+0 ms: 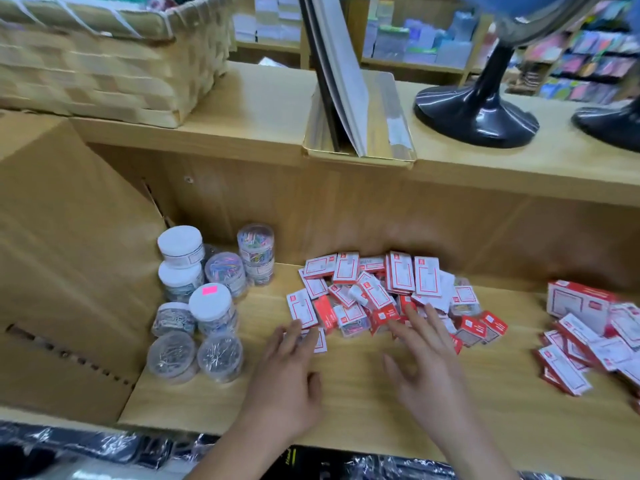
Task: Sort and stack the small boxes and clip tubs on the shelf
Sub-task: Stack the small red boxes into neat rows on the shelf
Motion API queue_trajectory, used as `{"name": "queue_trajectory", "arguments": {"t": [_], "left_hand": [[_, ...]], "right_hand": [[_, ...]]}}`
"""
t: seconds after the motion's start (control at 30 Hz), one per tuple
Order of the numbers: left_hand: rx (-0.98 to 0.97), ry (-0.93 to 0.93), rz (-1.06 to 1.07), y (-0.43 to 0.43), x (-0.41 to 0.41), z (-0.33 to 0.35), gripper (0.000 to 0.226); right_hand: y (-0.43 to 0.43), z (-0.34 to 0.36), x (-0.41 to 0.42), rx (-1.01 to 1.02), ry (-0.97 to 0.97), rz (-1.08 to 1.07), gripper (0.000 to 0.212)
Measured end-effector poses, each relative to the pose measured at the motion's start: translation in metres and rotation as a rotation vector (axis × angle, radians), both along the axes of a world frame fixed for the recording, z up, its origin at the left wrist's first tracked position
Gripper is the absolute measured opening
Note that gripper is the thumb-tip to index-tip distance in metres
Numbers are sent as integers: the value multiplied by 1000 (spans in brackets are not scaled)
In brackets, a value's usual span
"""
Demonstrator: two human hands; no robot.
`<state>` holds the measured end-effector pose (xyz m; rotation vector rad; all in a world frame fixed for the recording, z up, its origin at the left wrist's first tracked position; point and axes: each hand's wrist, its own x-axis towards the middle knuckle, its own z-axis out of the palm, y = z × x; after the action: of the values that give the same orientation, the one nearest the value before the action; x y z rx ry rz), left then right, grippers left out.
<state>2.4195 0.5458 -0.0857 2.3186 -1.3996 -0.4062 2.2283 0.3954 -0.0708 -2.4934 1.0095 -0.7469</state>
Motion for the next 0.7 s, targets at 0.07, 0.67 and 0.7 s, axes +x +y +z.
{"name": "queue_trajectory", "arguments": {"t": [0.07, 0.67, 0.7], "left_hand": [[-54, -8, 11, 2, 12, -3, 68], [21, -52, -22, -17, -24, -2, 93], [34, -41, -17, -17, -29, 0, 95]], "right_hand": [[3, 2, 6, -54, 35, 25, 52], [-40, 9, -12, -303, 411, 138, 63], [-43, 10, -17, -301, 409, 145, 62]]}}
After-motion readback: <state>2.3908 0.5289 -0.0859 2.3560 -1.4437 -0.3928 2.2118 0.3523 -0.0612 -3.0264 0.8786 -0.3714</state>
